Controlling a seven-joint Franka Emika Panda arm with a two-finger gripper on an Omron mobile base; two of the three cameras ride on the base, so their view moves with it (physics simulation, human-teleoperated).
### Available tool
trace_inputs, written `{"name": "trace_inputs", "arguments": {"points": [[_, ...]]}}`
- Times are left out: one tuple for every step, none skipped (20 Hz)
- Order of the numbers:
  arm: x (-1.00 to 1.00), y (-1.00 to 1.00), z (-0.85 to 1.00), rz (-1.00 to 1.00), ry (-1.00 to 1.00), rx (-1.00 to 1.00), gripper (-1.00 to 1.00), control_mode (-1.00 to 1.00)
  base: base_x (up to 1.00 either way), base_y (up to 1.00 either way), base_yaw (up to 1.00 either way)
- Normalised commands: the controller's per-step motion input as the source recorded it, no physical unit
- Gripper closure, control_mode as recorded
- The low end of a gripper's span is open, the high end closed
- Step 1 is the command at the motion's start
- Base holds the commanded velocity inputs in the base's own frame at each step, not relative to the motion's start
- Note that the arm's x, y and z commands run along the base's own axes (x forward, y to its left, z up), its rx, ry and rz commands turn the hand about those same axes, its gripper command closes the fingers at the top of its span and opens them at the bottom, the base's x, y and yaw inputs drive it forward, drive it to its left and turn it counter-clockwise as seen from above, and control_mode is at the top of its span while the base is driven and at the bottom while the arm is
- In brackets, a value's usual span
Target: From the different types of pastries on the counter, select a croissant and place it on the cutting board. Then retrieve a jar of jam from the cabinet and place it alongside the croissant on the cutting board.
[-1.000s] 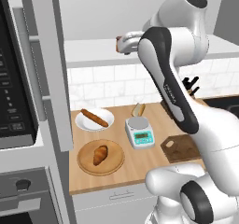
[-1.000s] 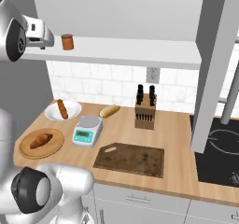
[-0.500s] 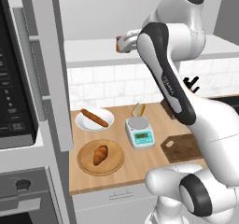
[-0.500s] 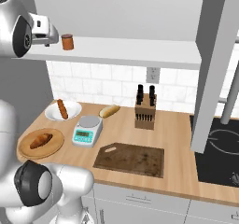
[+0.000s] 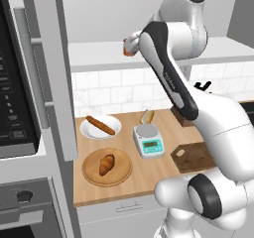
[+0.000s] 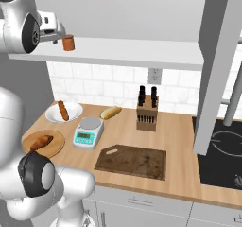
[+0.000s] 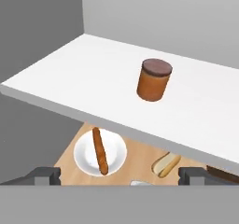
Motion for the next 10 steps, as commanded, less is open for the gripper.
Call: {"name": "trace_inputs", "arguments": {"points": [[0.23,-0.01,0.0,0.0,-0.01,-0.06,-1.0,-1.0,0.0,0.0,0.0],[0.23,-0.06,0.0,0.0,0.0,-0.05,-1.0,-1.0,0.0,0.0,0.0],[0.19,-0.04,-0.02,0.0,-0.01,-0.05,-1.0,-1.0,0.0,0.0,0.0],[0.2,-0.07,-0.09,0.0,0.0,-0.04,-1.0,-1.0,0.0,0.0,0.0],[0.21,-0.03,-0.21,0.0,-0.01,-0.06,-1.0,-1.0,0.0,0.0,0.0],[0.17,-0.08,-0.21,0.0,-0.03,-0.05,-1.0,-1.0,0.0,0.0,0.0],[0.17,-0.11,-0.19,0.0,-0.04,-0.04,-1.0,-1.0,0.0,0.0,0.0],[0.2,-0.07,-0.2,0.0,-0.05,-0.05,-1.0,-1.0,0.0,0.0,0.0],[0.27,-0.03,-0.29,0.0,-0.03,-0.05,-1.0,-1.0,0.0,0.0,0.0],[0.3,0.0,-0.36,0.0,-0.01,-0.05,-1.0,-1.0,0.0,0.0,0.0]]}}
